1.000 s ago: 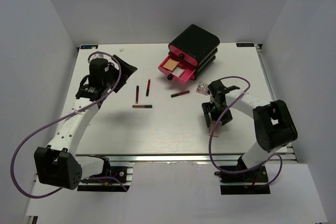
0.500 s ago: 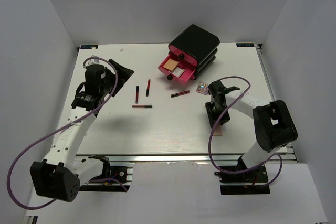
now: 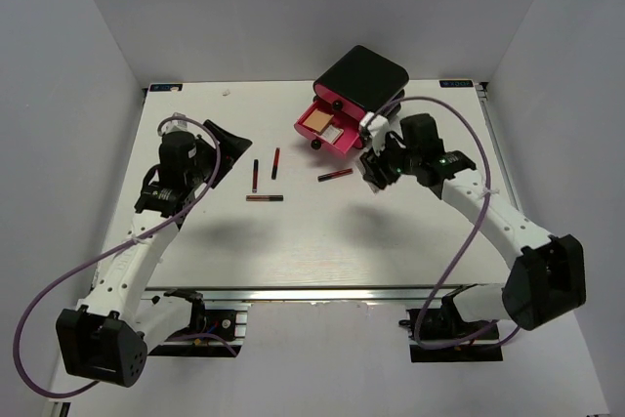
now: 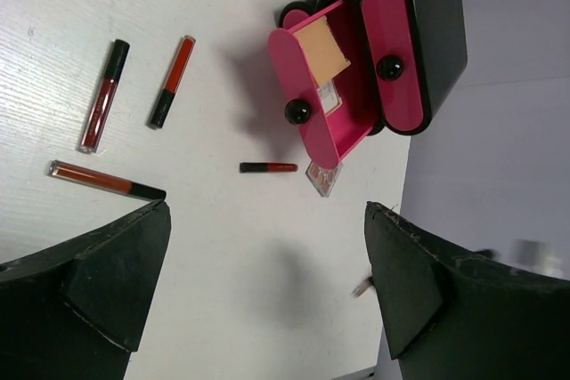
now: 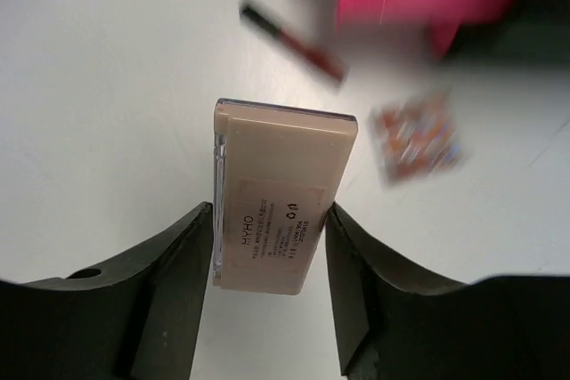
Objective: Organize the makeup
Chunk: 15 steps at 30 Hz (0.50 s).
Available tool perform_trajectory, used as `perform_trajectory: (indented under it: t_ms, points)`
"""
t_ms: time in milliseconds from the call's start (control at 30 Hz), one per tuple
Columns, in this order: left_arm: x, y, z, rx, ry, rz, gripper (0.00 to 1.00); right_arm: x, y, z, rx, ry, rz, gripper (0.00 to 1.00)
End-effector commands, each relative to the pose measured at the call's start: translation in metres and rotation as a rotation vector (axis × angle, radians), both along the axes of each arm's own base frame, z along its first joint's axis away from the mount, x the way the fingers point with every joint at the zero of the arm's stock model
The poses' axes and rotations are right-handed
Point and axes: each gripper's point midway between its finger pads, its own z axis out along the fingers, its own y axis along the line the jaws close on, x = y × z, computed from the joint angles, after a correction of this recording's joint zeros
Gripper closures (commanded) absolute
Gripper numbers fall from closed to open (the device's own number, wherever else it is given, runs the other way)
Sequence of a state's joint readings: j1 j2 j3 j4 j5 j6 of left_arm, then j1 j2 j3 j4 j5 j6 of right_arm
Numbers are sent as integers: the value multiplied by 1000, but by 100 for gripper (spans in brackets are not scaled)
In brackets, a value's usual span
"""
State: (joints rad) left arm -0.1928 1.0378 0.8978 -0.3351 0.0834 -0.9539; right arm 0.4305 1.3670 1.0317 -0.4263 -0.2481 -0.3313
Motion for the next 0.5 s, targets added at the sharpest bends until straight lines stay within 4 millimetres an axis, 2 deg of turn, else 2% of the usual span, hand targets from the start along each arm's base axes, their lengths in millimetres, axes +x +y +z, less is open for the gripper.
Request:
perform_trajectory:
  t_ms: [0, 33, 67, 100, 133, 167, 200, 233, 333, 467]
  points:
    - [-6, -5, 2, -22, -31, -33, 2, 31, 56, 97, 64, -505, 378, 100]
    - [-5, -6, 2, -27, -36, -33, 2, 43, 65, 115, 66, -605, 400, 100]
    - [-6, -7, 0, -29, -32, -37, 2, 51, 79, 106, 46, -614, 436, 100]
    - [-7, -7, -2, -34, -31, -40, 2, 67, 89, 130, 33, -690, 445, 100]
    - [-7, -8, -3, -35, -29, -43, 2, 83, 101, 110, 13, -639, 451, 100]
    - [-8, -8, -3, -33, -28, -43, 2, 96, 106, 108, 0, -621, 424, 100]
    - [-9, -7, -3, -33, -28, -43, 2, 113, 113, 135, 11, -664, 391, 100]
    - [-10, -7, -2, -32, -32, -42, 2, 129, 120, 110, -15, -606, 379, 100]
    - [-15, -3, -2, -28, -42, -30, 2, 160, 127, 104, -51, -611, 317, 100]
    - [-23, 0, -7, -40, -38, -9, 2, 180, 126, 87, -103, -606, 290, 100]
